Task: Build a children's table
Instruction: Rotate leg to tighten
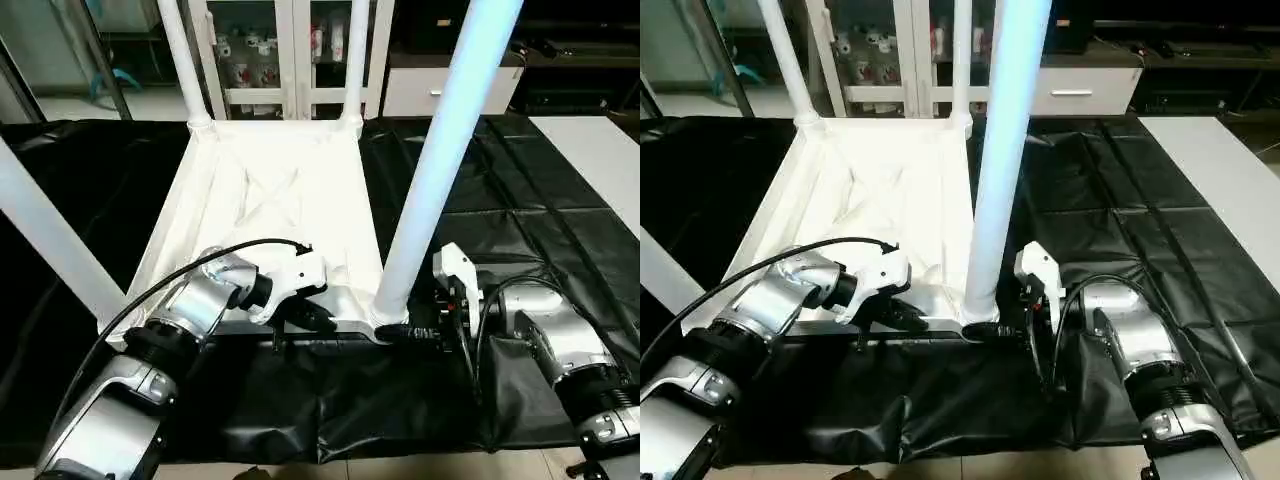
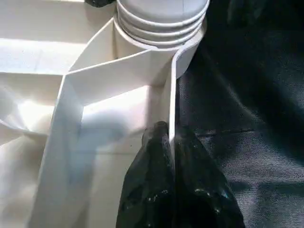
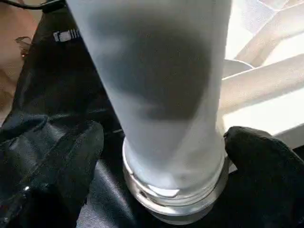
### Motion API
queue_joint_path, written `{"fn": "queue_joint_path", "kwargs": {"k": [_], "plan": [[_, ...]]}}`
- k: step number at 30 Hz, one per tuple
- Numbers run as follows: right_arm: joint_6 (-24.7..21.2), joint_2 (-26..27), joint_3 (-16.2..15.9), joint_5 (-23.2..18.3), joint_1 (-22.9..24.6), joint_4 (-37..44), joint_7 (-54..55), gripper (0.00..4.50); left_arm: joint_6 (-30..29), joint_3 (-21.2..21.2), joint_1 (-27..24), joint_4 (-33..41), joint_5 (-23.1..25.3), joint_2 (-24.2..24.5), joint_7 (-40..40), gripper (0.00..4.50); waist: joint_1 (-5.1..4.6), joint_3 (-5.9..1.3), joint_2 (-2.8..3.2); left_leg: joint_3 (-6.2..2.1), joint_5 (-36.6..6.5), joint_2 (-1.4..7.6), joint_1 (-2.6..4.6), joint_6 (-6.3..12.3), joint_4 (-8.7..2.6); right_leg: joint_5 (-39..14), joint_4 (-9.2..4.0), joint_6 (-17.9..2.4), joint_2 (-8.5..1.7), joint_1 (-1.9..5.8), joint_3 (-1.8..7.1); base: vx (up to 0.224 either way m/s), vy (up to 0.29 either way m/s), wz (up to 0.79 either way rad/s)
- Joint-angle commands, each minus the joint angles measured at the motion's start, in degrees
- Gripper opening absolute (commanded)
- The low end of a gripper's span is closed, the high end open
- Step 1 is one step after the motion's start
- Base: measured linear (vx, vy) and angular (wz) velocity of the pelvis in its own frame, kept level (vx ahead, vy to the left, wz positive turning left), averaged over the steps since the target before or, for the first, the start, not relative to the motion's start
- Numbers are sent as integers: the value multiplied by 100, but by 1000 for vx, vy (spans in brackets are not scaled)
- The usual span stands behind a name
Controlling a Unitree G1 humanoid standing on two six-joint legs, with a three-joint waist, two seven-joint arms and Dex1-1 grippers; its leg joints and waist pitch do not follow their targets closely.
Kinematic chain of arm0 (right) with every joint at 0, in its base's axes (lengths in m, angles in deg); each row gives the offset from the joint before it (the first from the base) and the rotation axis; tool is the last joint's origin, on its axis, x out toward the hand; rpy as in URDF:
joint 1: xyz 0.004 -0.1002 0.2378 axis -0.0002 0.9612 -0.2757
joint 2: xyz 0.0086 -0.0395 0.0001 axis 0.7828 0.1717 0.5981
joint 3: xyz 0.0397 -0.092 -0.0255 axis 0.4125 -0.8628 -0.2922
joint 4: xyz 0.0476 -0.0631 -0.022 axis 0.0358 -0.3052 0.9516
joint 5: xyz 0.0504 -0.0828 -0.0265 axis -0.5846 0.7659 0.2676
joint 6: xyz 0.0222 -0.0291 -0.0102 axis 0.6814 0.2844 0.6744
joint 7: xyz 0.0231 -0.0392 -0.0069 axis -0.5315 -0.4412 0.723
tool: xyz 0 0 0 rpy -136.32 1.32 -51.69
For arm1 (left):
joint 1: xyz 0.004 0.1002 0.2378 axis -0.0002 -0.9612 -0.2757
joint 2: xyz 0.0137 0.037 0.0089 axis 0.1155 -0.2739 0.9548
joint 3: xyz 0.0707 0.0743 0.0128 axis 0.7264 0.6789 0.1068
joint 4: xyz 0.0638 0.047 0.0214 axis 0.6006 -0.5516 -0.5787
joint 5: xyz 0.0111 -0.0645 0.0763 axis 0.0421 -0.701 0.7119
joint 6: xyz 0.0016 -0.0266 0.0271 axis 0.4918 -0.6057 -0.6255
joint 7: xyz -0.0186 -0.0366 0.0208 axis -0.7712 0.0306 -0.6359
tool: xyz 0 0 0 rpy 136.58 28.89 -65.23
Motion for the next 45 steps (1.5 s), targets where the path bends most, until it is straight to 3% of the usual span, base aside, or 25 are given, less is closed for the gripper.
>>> {"fn": "queue_joint_path", "kwargs": {"k": [1,3,4,9,17,19,21,23,32,33,34,36,38,39,40,42,43,44,45], "plan": [[-16,73,-78,27,-151,32,-58,426,-195,425,-152,-151,219,-17,-143,0,-27,-343,-65,-80,-1113,226,59,335,-366,-1007,-281,-1462,-323,265,196,0,0,0],[-51,110,-94,-3,-172,71,-108,416,-197,419,-127,-165,205,8,-174,0,-25,-346,-64,-82,-1091,228,59,340,-365,-987,-272,-1474,-323,261,195,0,0,0],[-31,124,-100,15,-171,52,-126,398,-185,426,-136,-174,215,19,-155,0,-24,-351,-33,-86,-1088,230,64,336,-363,-964,-266,-1486,-320,257,193,0,0,0],[97,228,-28,52,-256,-157,-21,381,-184,420,-187,-188,248,2,-106,0,-18,-363,-39,-80,-1008,222,59,339,-349,-683,-238,-1559,-309,266,187,0,0,0],[270,351,-87,172,-301,-374,33,310,-160,395,-171,-279,279,13,-77,0,-23,-363,-25,-85,-1112,223,64,294,-359,-773,-248,-1559,-314,273,184,0,0,0],[297,340,-143,221,-303,-341,3,290,-145,384,-141,-321,283,35,-83,0,-27,-365,20,-86,-1119,218,66,281,-354,-738,-246,-1557,-306,269,184,0,0,0],[366,304,-172,278,-306,-355,-22,281,-121,387,-125,-359,307,45,-64,0,-27,-368,-1,-85,-1108,214,64,296,-352,-698,-246,-1557,-304,278,182,0,0,0],[429,276,-175,323,-320,-409,-13,267,-104,394,-114,-385,320,38,-52,0,-31,-372,62,-91,-1159,211,65,278,-351,-683,-246,-1564,-302,279,179,0,0,0],[708,275,-179,497,-299,-715,49,261,-70,353,-95,-485,328,-63,93,0,-32,-368,30,-89,-1286,221,73,289,-366,-945,-278,-1523,-310,271,181,0,0,0],[776,407,-111,514,-320,-868,321,261,-68,258,-74,-529,295,-93,222,0,-26,-363,-6,-95,-1273,223,70,293,-372,-1033,-271,-1514,-319,274,180,0,0,0],[826,495,-58,522,-343,-964,516,261,-60,195,-54,-563,276,-113,310,0,-31,-352,19,-93,-1325,224,66,279,-383,-1137,-292,-1493,-326,264,184,0,0,0],[813,596,52,462,-370,-1043,727,261,-72,127,-24,-615,260,-154,445,0,-67,-311,13,-100,-1708,221,91,176,-427,-1691,-364,-1364,-330,253,181,0,0,0],[655,778,269,327,-420,-1168,1150,261,-123,1,61,-741,230,-265,722,0,-123,-296,66,-131,-2044,212,125,23,-456,-2256,-426,-1189,-347,236,185,0,0,0],[655,778,269,327,-420,-1168,1150,261,-123,1,61,-741,230,-265,722,0,-154,-284,48,-128,-2108,206,119,8,-464,-2352,-445,-1147,-333,232,182,0,0,0],[522,1022,473,270,-447,-1338,1851,261,-209,-189,240,-967,153,-489,1129,0,-199,-274,109,-143,-2261,194,136,-47,-470,-2614,-484,-1058,-337,205,175,-53,4,-2],[490,1114,543,251,-457,-1397,2107,261,-242,-258,315,-1054,127,-575,1287,0,-211,-279,83,-170,-2275,185,133,-78,-475,-2718,-491,-1000,-346,230,158,-52,6,-3],[520,1318,656,241,-492,-1495,2585,261,-273,-380,467,-1237,70,-741,1567,0,-254,-276,114,-187,-2302,174,110,-89,-484,-2827,-497,-936,-352,233,148,0,0,0],[527,1359,675,252,-507,-1527,2700,261,-276,-413,496,-1281,55,-775,1644,0,-296,-275,80,-191,-2332,157,120,-80,-481,-2947,-536,-864,-346,216,139,0,0,0],[552,1551,756,306,-572,-1679,3259,261,-297,-539,623,-1474,4,-921,1976,0,-318,-269,87,-202,-2341,150,107,-70,-484,-2976,-534,-857,-342,217,135,0,0,0]]}}
